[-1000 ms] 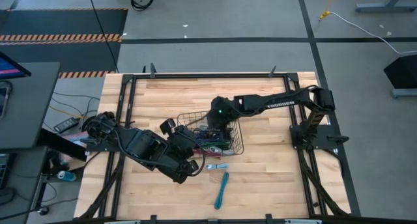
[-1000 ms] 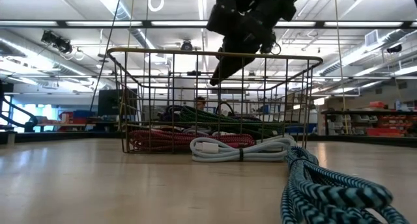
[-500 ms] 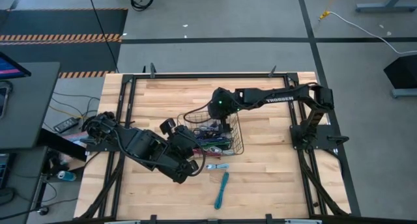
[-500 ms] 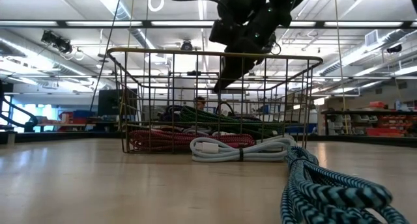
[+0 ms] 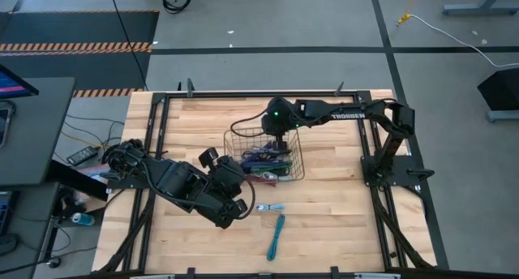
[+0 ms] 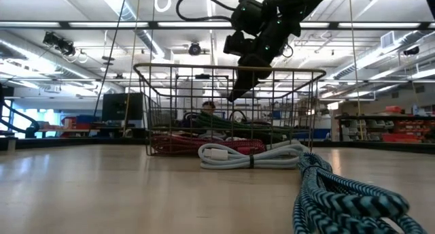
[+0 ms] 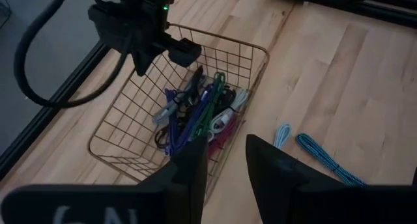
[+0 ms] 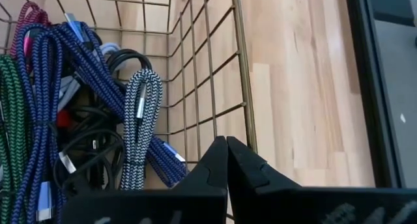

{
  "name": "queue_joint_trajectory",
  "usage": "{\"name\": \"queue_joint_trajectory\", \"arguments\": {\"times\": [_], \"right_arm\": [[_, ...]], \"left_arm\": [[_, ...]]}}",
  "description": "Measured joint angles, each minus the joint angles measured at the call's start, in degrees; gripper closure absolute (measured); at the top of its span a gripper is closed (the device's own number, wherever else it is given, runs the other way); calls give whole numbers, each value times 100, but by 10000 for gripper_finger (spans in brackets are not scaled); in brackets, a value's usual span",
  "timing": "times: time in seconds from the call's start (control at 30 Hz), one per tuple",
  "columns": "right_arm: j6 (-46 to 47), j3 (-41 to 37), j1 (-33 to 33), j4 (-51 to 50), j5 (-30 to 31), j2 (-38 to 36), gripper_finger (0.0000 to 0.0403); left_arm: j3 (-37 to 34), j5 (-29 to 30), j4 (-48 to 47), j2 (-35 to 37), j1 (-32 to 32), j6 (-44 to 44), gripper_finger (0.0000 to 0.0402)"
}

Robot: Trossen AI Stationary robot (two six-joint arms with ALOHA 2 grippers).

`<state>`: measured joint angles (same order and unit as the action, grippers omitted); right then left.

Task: Pick and place USB-C Cables
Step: Adjust the gold wire basket

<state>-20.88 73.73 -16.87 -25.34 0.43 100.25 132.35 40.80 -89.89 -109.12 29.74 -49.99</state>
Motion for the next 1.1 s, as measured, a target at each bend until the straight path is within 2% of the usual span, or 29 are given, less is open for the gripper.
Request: {"name": "queue_joint_trajectory", "arguments": {"times": [0.23,0.37,0.63,0.8,0.87,0.97,1.1], "right_arm": [[8,0,-37,-11,-70,-49,403],[96,110,202,-25,-92,-398,403],[702,840,900,-213,-188,-1910,403],[1124,1085,1330,-209,-188,-3098,403],[1256,1091,1483,-219,-186,-3527,403],[1474,1088,1721,-273,-174,-4047,403],[1548,1086,2029,-355,-176,-4497,403]], "left_arm": [[0,0,-2,0,0,2,290],[0,0,-5,0,0,26,290],[6,269,-9,-59,-101,166,290],[-556,201,5,-116,-329,69,290],[-913,-26,55,-125,-452,-113,290],[-1528,-791,492,-125,-689,-210,290],[-2465,-1709,2060,-125,-899,256,289]]}}
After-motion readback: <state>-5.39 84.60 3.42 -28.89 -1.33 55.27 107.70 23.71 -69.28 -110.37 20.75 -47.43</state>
